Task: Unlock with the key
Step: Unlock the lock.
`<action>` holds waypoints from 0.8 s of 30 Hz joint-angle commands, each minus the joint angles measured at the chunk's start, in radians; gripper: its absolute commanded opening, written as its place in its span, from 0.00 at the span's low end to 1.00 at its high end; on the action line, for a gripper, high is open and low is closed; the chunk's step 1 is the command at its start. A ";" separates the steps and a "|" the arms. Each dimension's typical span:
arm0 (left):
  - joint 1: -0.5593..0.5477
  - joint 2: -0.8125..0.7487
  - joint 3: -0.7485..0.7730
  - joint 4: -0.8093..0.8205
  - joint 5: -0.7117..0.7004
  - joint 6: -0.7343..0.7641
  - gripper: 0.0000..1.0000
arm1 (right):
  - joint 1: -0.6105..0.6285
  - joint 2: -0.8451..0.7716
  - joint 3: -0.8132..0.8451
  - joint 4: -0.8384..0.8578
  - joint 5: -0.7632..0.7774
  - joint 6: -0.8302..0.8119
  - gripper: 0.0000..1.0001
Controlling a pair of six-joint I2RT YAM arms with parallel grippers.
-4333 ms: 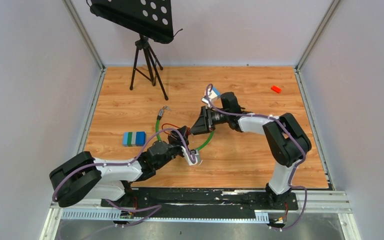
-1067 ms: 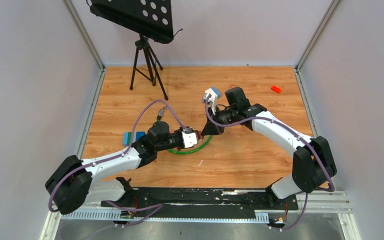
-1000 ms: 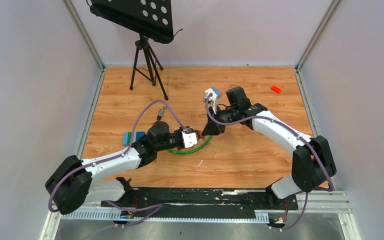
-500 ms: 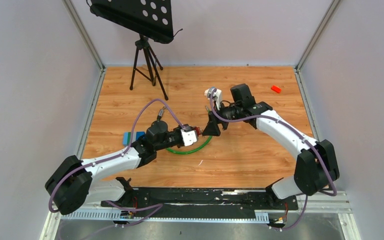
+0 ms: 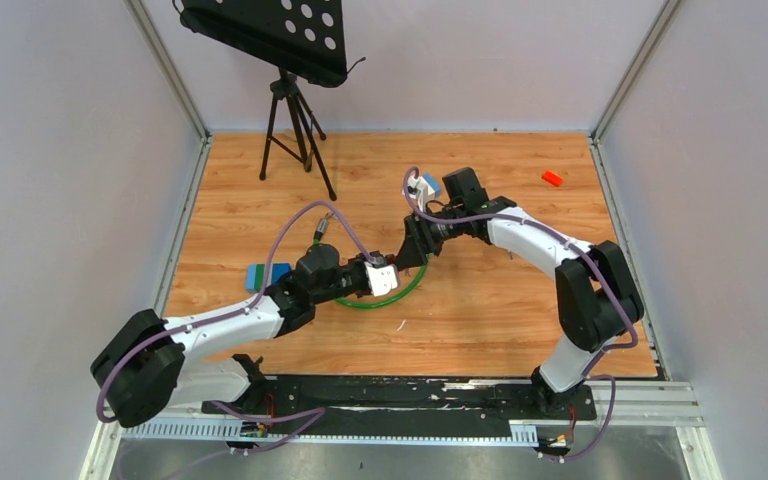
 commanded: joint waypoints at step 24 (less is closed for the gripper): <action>0.022 -0.072 0.218 -0.492 0.179 0.166 0.98 | -0.079 -0.164 -0.003 -0.211 -0.037 -0.455 0.00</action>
